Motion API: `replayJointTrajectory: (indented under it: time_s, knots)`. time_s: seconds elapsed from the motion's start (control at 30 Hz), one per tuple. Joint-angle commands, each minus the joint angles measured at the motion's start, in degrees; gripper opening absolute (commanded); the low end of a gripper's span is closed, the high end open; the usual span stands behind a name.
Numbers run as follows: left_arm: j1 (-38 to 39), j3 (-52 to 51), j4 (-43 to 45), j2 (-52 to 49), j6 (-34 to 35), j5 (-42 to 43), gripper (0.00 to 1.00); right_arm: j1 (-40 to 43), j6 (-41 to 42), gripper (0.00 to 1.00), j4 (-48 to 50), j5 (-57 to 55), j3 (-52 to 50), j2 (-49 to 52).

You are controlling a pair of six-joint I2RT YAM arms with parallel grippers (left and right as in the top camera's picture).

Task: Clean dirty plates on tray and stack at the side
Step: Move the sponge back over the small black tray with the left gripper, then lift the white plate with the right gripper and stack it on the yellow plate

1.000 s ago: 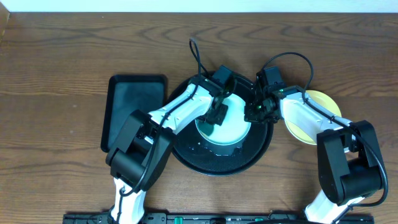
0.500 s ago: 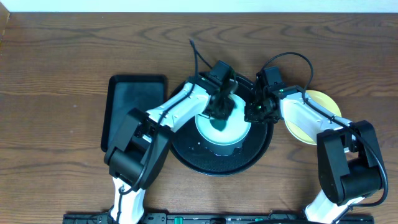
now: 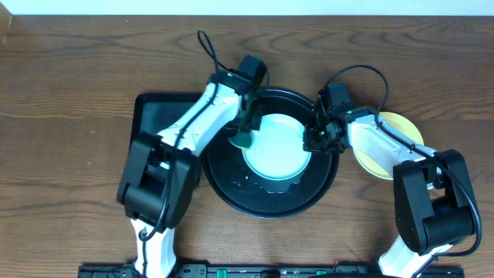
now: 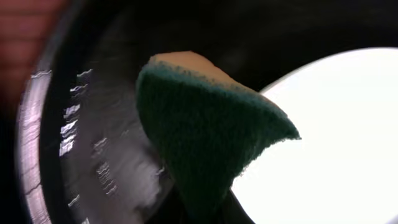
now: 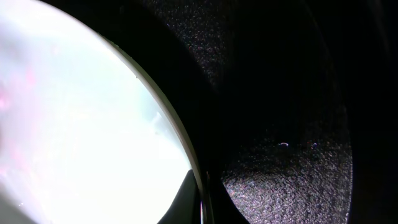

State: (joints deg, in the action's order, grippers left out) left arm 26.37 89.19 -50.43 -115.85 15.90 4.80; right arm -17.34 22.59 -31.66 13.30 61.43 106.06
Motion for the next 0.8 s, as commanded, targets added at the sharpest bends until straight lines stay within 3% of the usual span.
replayJointTrajectory:
  time_s: [0.0, 0.37, 0.77]
  knots:
    - [-0.7, 3.1, -2.9, 5.3, 0.9, -2.3, 0.08, -0.4, 0.5, 0.01, -0.5, -2.7, -0.9, 0.9]
    - [-5.9, 3.0, -6.6, 10.8, 0.9, -2.3, 0.08, -0.6, -3.4, 0.01, -1.6, 1.8, -0.8, -4.2]
    - [-6.2, 2.9, -6.5, 10.8, 0.9, -2.5, 0.08, -7.2, -4.7, 0.01, -8.7, -21.6, -0.8, -21.8]
